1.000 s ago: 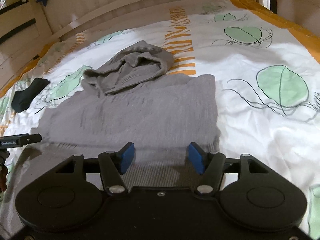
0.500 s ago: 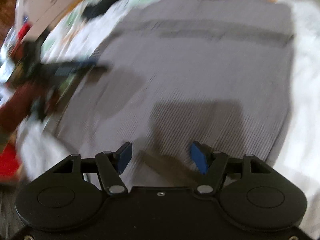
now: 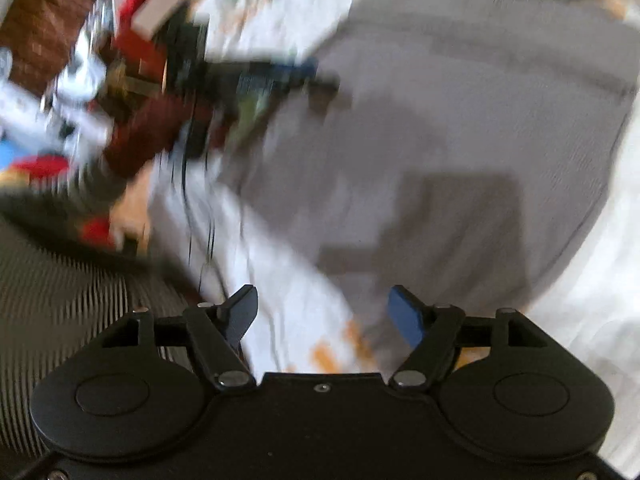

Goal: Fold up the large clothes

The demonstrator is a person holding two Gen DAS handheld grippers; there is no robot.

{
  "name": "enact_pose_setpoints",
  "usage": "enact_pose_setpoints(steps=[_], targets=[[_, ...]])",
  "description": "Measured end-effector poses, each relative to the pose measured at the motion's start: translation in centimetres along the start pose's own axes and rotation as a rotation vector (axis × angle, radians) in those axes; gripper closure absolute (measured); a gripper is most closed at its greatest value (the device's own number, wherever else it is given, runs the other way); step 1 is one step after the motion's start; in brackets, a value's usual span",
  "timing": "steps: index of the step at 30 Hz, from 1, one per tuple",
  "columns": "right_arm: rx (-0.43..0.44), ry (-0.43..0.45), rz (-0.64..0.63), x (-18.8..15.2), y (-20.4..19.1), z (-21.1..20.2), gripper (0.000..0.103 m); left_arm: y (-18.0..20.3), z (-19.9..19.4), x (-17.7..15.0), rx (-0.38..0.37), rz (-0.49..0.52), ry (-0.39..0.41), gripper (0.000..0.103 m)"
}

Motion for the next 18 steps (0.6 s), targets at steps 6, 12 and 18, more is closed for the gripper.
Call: enact_pose_setpoints(steps=[6,12,18], targets=[[-0.241,0.243,-0.02,7.8,4.1,0.2,0.023,-0.2,1.5,6.4,0.028,0.023,0.096,0.01],[-0.468,0.372,-0.068,14.9,8.6,1.8,0.023,-1.9,5.8,12.4,0.097,0.05,0.149,0.01],[-0.644,0.433,-0.11,20.2,15.0,3.0,0.029,-4.1,11.6,17.3,0.185,0.125,0.182,0.014]])
Point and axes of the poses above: each gripper's, at about its wrist camera, not at the fingertips, and z roughly the way its jaws point, y to its right, x to its top, the point moved 9 cm from there along z, roughly the way its jaws point, and after that the axes turned 5 degrees about -z, right-handed, at the moved point
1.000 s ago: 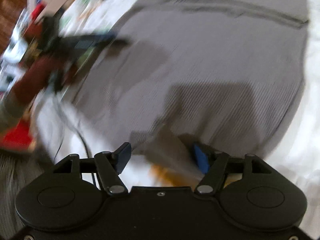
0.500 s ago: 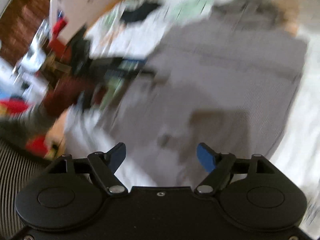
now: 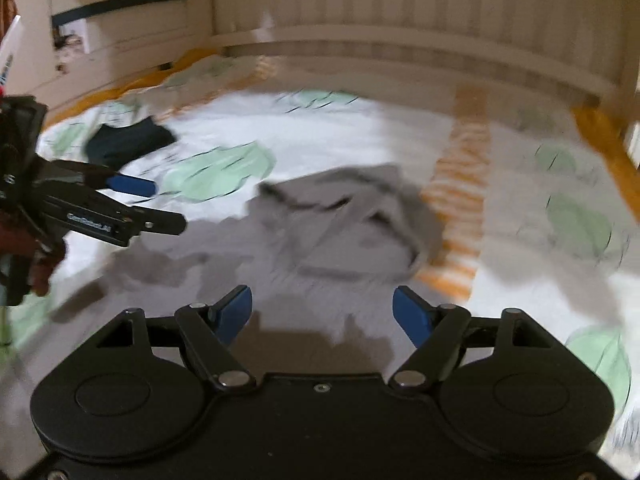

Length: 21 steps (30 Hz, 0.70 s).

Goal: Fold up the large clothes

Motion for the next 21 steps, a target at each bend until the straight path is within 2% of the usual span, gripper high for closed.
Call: enact_pose_setpoints(steps=[2,4,8,13,15,16,18,19,20,21], targets=[[-0.03,0.001,0.014,0.6,2.1,1.8,0.037,-0.2,2.4,0.7,0.037,0.072,-0.005,0.026],[-0.061,0.003,0.032,1.1,3.8,3.7,0.04,-0.2,4.4,1.1,0.059,0.135,-0.014,0.027],[-0.1,-0.011,0.052,1.6,6.1,7.3,0.043,-0.1,7.9,1.3,0.057,0.219,-0.05,0.031],[-0.125,-0.044,0.042,1.3,7.8,10.6,0.049,-0.1,10.7,0.9,0.061,0.283,-0.098,0.044],[-0.13,-0.058,0.044,1.0,8.2,11.5,0.049,-0.3,11.7,0.8,0.056,0.292,-0.119,0.057],[-0.131,-0.065,0.049,0.9,8.4,11.9,0.05,-0.5,12.1,0.8,0.056,0.29,-0.127,0.061],[-0.14,-0.075,0.06,0.6,8.8,12.6,0.05,-0.6,12.7,0.9,0.04,0.276,-0.133,0.082],[-0.143,-0.078,0.065,0.5,9.0,12.7,0.053,-0.8,12.8,1.0,0.037,0.264,-0.128,0.087],[-0.143,-0.079,0.072,0.3,9.1,12.9,0.06,-1.2,12.7,1.4,0.037,0.239,-0.111,0.098],[-0.143,-0.079,0.077,0.3,9.3,12.9,0.065,-1.6,12.4,1.8,0.036,0.2,-0.089,0.098]])
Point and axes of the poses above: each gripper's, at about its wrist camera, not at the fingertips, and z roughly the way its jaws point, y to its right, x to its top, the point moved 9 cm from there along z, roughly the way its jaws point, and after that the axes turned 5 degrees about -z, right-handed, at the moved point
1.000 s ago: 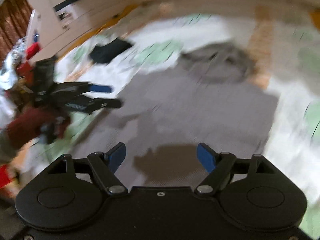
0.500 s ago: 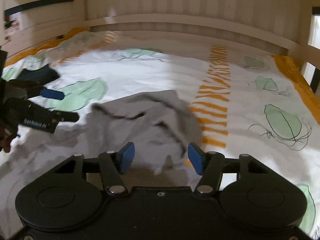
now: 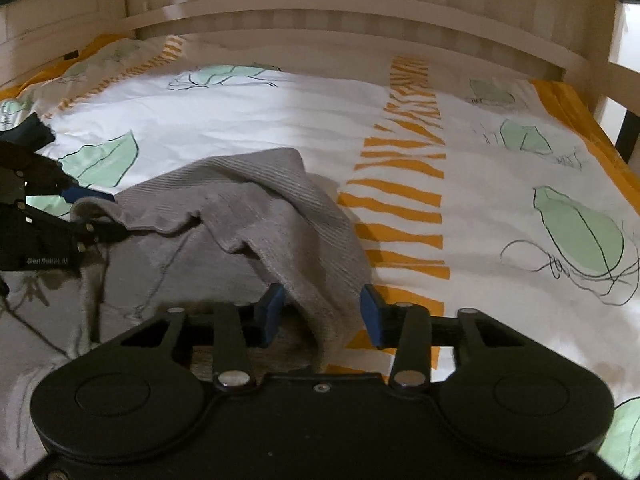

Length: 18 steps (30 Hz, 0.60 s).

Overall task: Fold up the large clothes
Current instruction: 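Grasp the folded sweater edge with the left tool while the right tool grasps beside it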

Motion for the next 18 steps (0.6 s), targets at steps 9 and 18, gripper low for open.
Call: enact_pose_setpoints(steps=[9,18], targets=[[0.06,0.132,0.028,2.6,0.7,-3.8,0.092,-5.8,-3.7,-2.1,-0.028,-0.277,0.102,0.097],[0.061,-0.037,-0.074,-3.6,0.1,-0.3,0.091,-5.1,-2.0,-5.5,-0.021,-0.184,-0.036,0.094]])
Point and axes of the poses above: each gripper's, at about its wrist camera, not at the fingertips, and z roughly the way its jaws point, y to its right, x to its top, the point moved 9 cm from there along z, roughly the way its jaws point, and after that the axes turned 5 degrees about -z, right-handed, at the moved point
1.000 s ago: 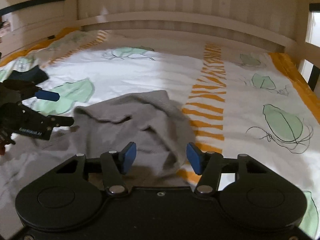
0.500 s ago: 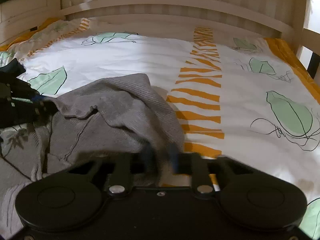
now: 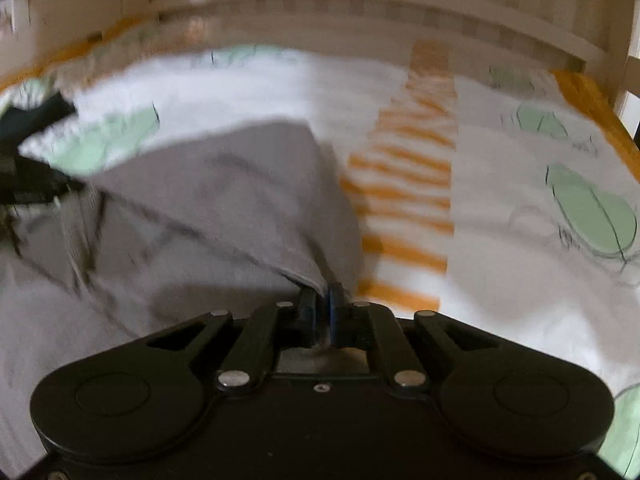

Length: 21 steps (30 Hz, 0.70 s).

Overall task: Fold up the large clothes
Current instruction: 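Grasp the folded sweater edge with the left tool while the right tool grasps beside it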

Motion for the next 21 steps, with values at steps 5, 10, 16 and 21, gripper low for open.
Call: enact_pose_setpoints(steps=[5,10,16,21], targets=[[0.002,-0.003,0.006,0.5,0.1,-1.1,0.052,0.2,-2.2,0.8,-0.026,0.11,-0.022,0.074],[0.074,0.016,0.055,0.1,0.4,-4.1,0.041,0.2,-6.6,2.1,-0.115,0.076,0.049,0.055],[0.131,0.155,0.226,3.3,1.2,-5.1,0.049,1.3,-4.9,5.8,-0.108,-0.058,0.126,0.051],[0.081,0.133,0.259,5.1,1.1,-1.5,0.073,2.7,-0.5,5.4,-0.07,-0.101,0.08,0.051]])
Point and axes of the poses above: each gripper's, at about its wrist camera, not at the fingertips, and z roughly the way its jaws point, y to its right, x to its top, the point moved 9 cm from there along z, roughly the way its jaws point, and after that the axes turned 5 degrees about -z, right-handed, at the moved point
